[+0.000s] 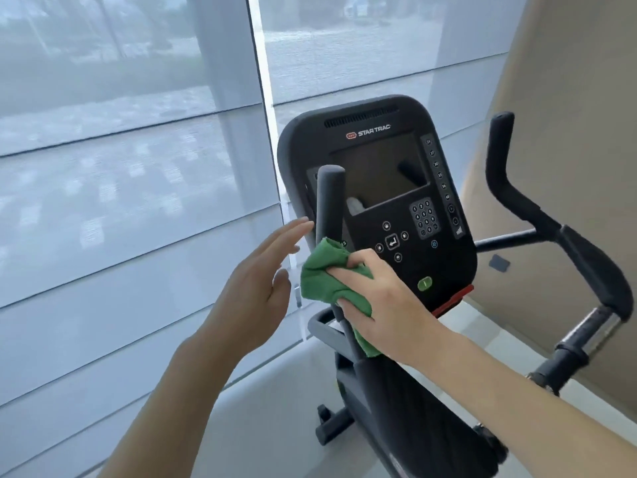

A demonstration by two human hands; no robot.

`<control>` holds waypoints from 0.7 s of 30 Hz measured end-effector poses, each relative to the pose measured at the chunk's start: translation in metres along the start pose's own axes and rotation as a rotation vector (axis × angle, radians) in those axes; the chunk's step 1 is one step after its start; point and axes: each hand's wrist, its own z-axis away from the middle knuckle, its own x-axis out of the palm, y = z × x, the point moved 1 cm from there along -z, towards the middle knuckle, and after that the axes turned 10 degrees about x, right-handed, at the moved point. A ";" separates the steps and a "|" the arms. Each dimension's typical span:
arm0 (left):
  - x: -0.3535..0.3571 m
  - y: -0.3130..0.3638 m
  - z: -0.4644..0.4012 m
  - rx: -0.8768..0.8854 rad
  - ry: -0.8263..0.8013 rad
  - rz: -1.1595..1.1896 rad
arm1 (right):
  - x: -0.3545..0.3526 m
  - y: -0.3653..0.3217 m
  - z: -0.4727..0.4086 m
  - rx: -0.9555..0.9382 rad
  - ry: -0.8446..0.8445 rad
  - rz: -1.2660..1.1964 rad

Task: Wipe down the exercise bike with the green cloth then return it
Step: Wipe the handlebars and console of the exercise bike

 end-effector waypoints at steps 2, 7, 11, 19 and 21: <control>0.004 -0.002 0.009 0.005 0.001 0.034 | -0.002 0.002 0.012 0.007 -0.025 0.003; 0.017 -0.005 0.027 0.010 -0.016 0.108 | -0.010 -0.009 0.041 -0.025 -0.147 0.170; 0.026 -0.009 0.041 -0.011 -0.021 0.155 | -0.023 -0.019 0.048 -0.026 -0.288 0.295; 0.023 -0.015 0.046 -0.058 0.030 0.230 | -0.057 -0.024 0.016 0.081 -0.016 0.177; 0.023 -0.017 0.052 -0.071 0.055 0.275 | -0.039 -0.028 0.004 0.104 0.022 0.176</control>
